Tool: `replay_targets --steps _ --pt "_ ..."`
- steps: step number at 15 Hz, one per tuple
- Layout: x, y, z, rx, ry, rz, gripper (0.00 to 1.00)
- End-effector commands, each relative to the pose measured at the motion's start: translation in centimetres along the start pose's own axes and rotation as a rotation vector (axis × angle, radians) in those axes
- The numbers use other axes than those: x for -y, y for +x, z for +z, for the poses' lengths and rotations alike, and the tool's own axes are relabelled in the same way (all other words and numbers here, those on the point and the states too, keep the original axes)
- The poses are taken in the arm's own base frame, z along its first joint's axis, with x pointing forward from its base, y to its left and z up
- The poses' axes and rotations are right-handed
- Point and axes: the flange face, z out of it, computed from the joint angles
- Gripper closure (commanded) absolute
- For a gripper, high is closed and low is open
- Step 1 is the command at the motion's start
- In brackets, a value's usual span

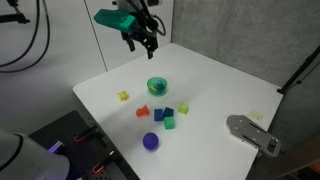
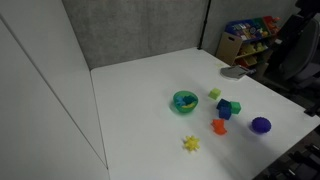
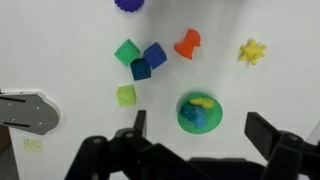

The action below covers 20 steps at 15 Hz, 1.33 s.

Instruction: Put the orange object inside the bowl

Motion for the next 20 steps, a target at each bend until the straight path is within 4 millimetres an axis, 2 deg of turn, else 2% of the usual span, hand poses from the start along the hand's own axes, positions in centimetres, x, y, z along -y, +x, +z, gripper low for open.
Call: replay_targets --steps 1,9,14,20 --pt "0.5 2.4 1.7 0.028 0.058 -0.037 0.00" --pt "2.6 5.5 8.7 0.113 0.083 -0.021 0.00" --pt "4.6 5.9 14.2 0.151 0.065 0.014 0.00" --pt "5.1 5.5 20.7 0.227 0.065 0.140 0.00"
